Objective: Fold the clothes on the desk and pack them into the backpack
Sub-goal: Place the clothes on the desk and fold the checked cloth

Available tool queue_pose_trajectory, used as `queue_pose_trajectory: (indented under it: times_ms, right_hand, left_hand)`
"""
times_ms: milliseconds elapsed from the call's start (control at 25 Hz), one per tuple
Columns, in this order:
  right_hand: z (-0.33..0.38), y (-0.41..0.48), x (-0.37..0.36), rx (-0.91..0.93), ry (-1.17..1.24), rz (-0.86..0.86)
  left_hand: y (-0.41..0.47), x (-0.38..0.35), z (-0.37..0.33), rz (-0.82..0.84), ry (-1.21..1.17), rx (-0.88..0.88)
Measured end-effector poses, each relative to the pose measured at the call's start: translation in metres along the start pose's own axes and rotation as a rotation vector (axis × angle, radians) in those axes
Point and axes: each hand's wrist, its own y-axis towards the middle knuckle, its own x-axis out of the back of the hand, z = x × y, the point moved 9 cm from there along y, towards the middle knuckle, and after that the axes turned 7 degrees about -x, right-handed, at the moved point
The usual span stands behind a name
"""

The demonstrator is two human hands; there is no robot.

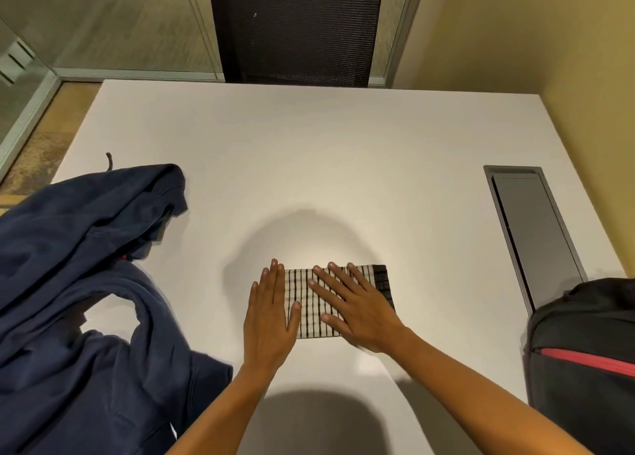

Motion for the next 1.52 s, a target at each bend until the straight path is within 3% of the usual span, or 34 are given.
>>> queue_pose_trajectory:
  times_ms: [80, 200, 280, 400, 560, 680, 880, 1040, 1200, 1520]
  right_hand:
    - [-0.020, -0.004, 0.000, -0.145, -0.001, -0.008]
    - [-0.037, -0.012, 0.008, -0.312, 0.070, -0.061]
    - [-0.015, -0.010, 0.014, -0.121, 0.055, -0.063]
    - [0.023, -0.001, 0.010, 0.244, 0.022, -0.019]
    - [0.011, 0.022, -0.001, 0.276, 0.051, -0.010]
    - [-0.036, 0.039, 0.003, 0.040, 0.068, -0.083]
    - [-0.166, 0.030, 0.008, -0.672, 0.127, -0.166]
    - [-0.251, -0.016, 0.006, -1.086, 0.188, -0.138]
    - [-0.293, -0.057, 0.008, -1.237, 0.199, -0.118]
    - [-0.293, -0.066, 0.019, -1.215, 0.242, -0.146]
  left_hand:
    - [-0.003, 0.003, 0.000, -0.045, -0.095, -0.002]
    - [-0.011, 0.013, 0.017, -0.166, -0.222, 0.133]
    - [-0.014, 0.018, 0.026, -0.217, -0.213, 0.207]
    - [-0.012, 0.016, 0.022, -0.184, -0.163, 0.171]
    - [-0.011, 0.015, 0.021, -0.143, -0.103, 0.148]
    - [-0.008, 0.009, 0.020, -0.076, -0.025, 0.140]
    - [-0.006, -0.004, 0.024, 0.029, 0.185, 0.140]
    - [-0.005, -0.005, 0.025, 0.041, 0.233, 0.149]
    - [-0.005, -0.004, 0.024, 0.036, 0.229, 0.148]
    - [-0.006, 0.001, 0.020, 0.028, 0.206, 0.125]
